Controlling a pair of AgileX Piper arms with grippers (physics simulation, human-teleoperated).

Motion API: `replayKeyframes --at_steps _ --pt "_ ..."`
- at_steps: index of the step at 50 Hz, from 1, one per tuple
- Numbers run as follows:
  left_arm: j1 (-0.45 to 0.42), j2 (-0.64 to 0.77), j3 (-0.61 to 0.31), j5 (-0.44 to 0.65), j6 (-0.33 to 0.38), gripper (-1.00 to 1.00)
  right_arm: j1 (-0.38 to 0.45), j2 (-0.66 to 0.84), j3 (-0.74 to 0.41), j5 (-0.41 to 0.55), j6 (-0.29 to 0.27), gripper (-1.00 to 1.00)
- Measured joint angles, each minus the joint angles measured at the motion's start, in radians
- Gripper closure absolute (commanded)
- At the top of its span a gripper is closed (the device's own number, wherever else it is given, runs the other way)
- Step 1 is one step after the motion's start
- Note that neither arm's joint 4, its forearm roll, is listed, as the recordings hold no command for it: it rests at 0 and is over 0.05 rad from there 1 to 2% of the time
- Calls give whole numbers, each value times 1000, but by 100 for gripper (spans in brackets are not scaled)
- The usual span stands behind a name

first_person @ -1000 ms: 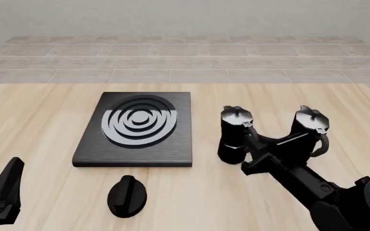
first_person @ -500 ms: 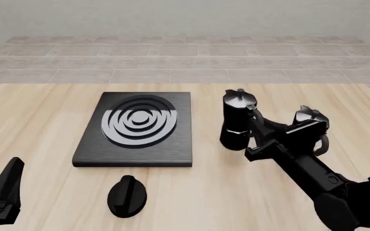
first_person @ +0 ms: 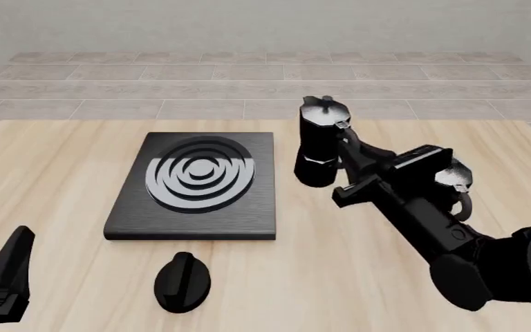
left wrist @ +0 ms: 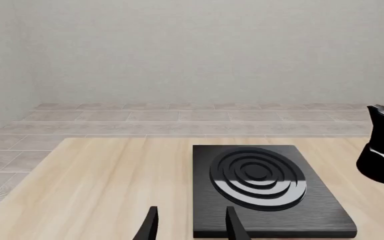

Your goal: Put both moka pots on the stove.

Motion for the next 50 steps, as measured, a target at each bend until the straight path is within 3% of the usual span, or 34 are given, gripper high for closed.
replayKeyframes --at_steps 50 --pt "0 0 0 0 0 -100 182 260 -382 34 -41 100"
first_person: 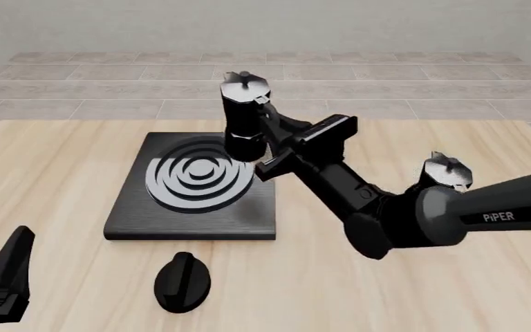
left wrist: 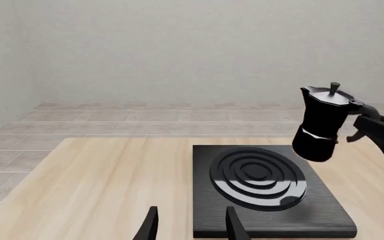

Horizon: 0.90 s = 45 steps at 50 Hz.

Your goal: Put both moka pots on the stove.

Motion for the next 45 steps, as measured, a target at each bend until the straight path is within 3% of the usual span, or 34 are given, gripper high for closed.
replayKeyframes --at_steps 26,45 --pt "0 0 0 0 0 -100 64 115 -170 50 -4 100" --pt "0 0 0 0 0 -100 92 171 -242 63 22 100"
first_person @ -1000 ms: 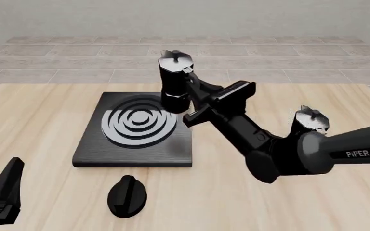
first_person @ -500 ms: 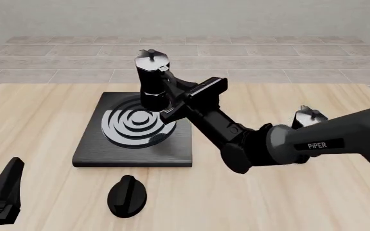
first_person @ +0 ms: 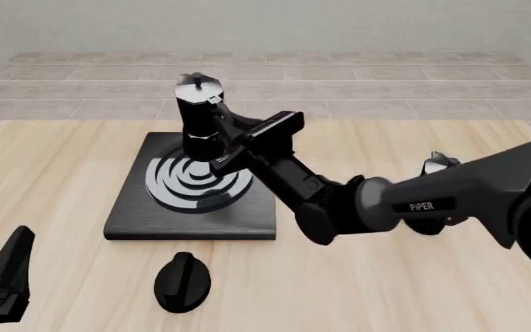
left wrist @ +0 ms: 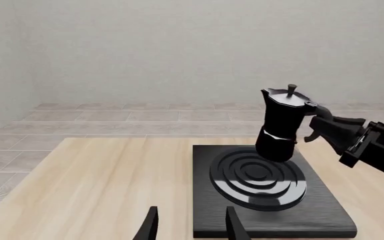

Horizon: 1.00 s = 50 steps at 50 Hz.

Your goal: Put both moka pots on the stove.

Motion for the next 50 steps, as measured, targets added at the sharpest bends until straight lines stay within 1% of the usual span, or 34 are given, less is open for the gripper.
replayKeyframes --at_steps 16,34,50 --pt "0 0 0 0 0 -100 22 49 -46 8 33 100" --pt "0 0 0 0 0 -100 29 142 -127 35 37 100" --pt "0 0 0 0 0 -100 52 167 -164 53 54 100"
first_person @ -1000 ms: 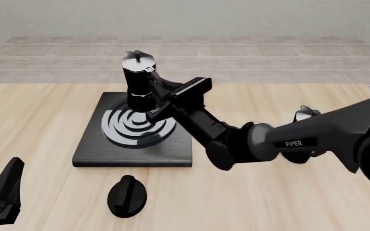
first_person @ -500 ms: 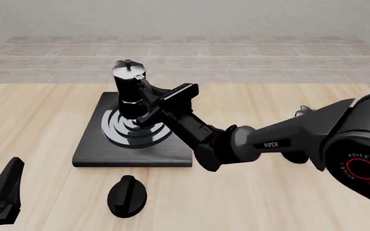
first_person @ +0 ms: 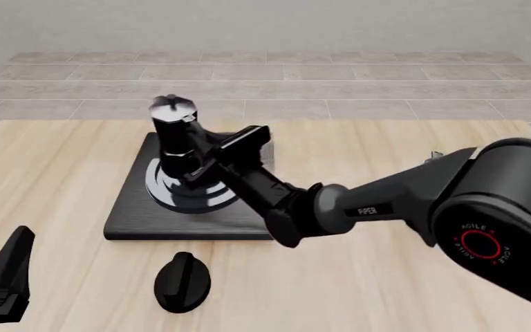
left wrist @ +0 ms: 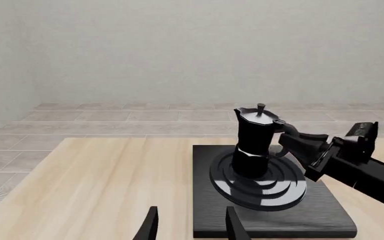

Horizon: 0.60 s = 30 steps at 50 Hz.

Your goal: Put both moka pots on the stove.

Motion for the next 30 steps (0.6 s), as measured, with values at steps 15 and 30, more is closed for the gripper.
replayKeyframes --at_steps 15,30 --pt "0 0 0 0 0 -100 21 -1 -22 20 20 100" --pt "0 0 0 0 0 -100 22 32 -62 55 34 100"
